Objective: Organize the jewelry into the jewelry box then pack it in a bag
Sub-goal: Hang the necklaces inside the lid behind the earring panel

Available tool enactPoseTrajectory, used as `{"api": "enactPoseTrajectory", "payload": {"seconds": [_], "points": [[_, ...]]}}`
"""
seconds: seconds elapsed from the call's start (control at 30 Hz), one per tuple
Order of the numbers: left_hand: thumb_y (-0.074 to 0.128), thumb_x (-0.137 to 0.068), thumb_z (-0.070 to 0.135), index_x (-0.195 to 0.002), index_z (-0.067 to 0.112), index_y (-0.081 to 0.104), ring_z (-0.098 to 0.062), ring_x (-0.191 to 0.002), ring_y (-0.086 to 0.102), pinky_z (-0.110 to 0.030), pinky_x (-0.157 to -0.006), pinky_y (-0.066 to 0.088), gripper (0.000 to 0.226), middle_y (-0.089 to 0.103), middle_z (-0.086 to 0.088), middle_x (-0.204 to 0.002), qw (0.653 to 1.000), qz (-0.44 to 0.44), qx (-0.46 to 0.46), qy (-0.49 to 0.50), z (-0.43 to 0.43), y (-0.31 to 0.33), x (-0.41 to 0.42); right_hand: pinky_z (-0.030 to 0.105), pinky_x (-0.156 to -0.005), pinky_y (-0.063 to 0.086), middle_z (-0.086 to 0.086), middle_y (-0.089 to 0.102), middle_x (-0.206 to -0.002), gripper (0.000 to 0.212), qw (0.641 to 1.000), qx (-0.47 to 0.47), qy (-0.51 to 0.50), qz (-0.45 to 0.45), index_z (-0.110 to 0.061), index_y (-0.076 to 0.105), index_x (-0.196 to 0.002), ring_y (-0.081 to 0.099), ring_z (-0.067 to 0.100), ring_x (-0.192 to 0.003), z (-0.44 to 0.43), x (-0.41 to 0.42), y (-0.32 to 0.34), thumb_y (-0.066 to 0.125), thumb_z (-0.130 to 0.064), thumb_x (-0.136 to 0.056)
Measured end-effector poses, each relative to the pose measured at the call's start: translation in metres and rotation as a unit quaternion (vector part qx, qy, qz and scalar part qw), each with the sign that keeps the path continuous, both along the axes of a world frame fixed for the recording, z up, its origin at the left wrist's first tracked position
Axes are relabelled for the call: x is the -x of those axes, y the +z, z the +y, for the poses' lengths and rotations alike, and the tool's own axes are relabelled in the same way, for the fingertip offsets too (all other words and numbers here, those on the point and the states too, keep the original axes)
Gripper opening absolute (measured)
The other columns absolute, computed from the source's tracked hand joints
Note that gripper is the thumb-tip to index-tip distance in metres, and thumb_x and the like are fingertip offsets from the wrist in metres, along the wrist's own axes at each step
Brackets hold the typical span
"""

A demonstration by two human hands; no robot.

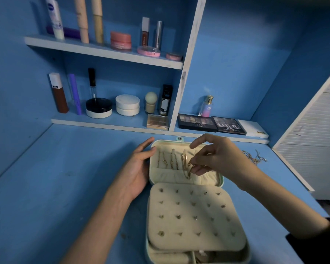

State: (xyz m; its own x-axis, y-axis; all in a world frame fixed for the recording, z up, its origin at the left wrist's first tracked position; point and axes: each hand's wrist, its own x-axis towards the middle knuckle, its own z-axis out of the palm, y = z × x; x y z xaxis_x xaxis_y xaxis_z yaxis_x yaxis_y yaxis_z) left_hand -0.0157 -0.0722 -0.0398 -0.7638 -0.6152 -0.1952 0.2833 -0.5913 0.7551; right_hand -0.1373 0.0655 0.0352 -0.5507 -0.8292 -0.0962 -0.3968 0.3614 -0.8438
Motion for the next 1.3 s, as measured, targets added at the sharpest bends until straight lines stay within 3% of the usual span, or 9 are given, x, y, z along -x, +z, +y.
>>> {"api": "enactPoseTrajectory", "payload": {"seconds": [0.1,0.17,0.23,0.4,0.53,0.77,0.87,1.03,1.3], "points": [[0.047,-0.094,0.004,-0.132,0.019,0.051,-0.020,-0.088,0.062,-0.034,-0.071,0.049,0.041,0.068,-0.007,-0.093,1.000,0.003,-0.004,-0.004,0.000,0.001,-0.001,0.035,-0.056,0.057,-0.008,0.070,-0.068,0.020,0.980,-0.059,0.022,0.187,-0.021,0.058,-0.092,0.062,0.014,-0.057,0.002,0.004,-0.011,0.061,-0.003,-0.084],[0.046,-0.094,0.004,-0.132,0.019,0.050,-0.021,-0.089,0.061,-0.034,-0.071,0.049,0.042,0.067,-0.008,-0.096,1.000,0.002,-0.005,-0.006,0.000,0.001,-0.001,0.021,-0.048,0.051,-0.011,0.065,-0.072,0.021,0.967,-0.072,0.039,0.242,-0.026,0.056,-0.094,0.059,0.005,-0.056,0.004,0.006,-0.015,0.057,-0.005,-0.087],[0.046,-0.094,0.004,-0.133,0.019,0.050,-0.021,-0.088,0.061,-0.035,-0.070,0.049,0.042,0.066,-0.009,-0.095,1.000,0.000,-0.006,-0.006,0.000,0.001,-0.001,0.013,-0.050,0.045,-0.012,0.058,-0.074,0.022,0.957,-0.086,0.062,0.270,-0.027,0.057,-0.094,0.054,0.000,-0.054,0.008,0.008,-0.016,0.055,-0.006,-0.087],[0.047,-0.093,0.004,-0.132,0.019,0.051,-0.021,-0.087,0.063,-0.034,-0.069,0.049,0.041,0.070,-0.007,-0.091,1.000,0.002,-0.011,-0.005,0.000,0.000,-0.001,0.023,-0.071,0.045,-0.007,0.056,-0.086,0.020,0.919,-0.093,0.180,0.337,-0.029,0.062,-0.100,0.049,0.007,-0.078,0.011,0.010,-0.020,0.063,-0.016,-0.084],[0.047,-0.094,0.004,-0.132,0.019,0.051,-0.020,-0.083,0.063,-0.033,-0.068,0.050,0.041,0.070,-0.006,-0.087,1.000,0.000,-0.009,-0.004,0.000,0.001,-0.001,0.034,-0.071,0.047,-0.006,0.058,-0.087,0.013,0.890,-0.073,0.182,0.413,-0.026,0.065,-0.099,0.049,0.012,-0.083,0.007,0.009,-0.027,0.061,-0.023,-0.087],[0.047,-0.094,0.004,-0.132,0.019,0.052,-0.019,-0.085,0.063,-0.033,-0.067,0.051,0.041,0.070,-0.006,-0.089,1.000,-0.005,-0.005,-0.001,0.000,0.001,-0.001,0.030,-0.063,0.046,-0.011,0.057,-0.065,0.006,0.923,-0.021,0.095,0.373,-0.021,0.064,-0.092,0.048,0.008,-0.057,0.000,0.011,-0.029,0.060,-0.023,-0.088],[0.047,-0.094,0.004,-0.133,0.019,0.051,-0.019,-0.086,0.062,-0.033,-0.068,0.050,0.042,0.069,-0.006,-0.091,1.000,-0.007,-0.002,-0.002,0.001,0.001,-0.001,0.016,-0.055,0.038,-0.013,0.055,-0.065,0.009,0.935,-0.041,0.091,0.340,-0.023,0.060,-0.098,0.048,0.004,-0.054,0.002,0.014,-0.028,0.059,-0.025,-0.089],[0.046,-0.095,0.004,-0.133,0.020,0.050,-0.020,-0.086,0.063,-0.033,-0.066,0.050,0.042,0.069,-0.007,-0.092,1.000,-0.011,-0.005,-0.005,0.001,0.002,-0.001,0.009,-0.058,0.040,-0.013,0.057,-0.072,0.011,0.955,-0.102,0.117,0.254,-0.026,0.059,-0.093,0.051,-0.004,-0.059,0.007,0.015,-0.023,0.065,-0.023,-0.085],[0.046,-0.095,0.003,-0.133,0.019,0.051,-0.018,-0.081,0.065,-0.029,-0.057,0.053,0.042,0.071,-0.006,-0.087,1.000,-0.010,-0.012,-0.005,0.001,0.003,-0.002,0.010,-0.056,0.040,-0.012,0.055,-0.072,0.005,0.941,-0.129,0.125,0.287,-0.020,0.060,-0.081,0.048,0.001,-0.060,0.009,0.007,-0.026,0.060,-0.021,-0.086]]}}
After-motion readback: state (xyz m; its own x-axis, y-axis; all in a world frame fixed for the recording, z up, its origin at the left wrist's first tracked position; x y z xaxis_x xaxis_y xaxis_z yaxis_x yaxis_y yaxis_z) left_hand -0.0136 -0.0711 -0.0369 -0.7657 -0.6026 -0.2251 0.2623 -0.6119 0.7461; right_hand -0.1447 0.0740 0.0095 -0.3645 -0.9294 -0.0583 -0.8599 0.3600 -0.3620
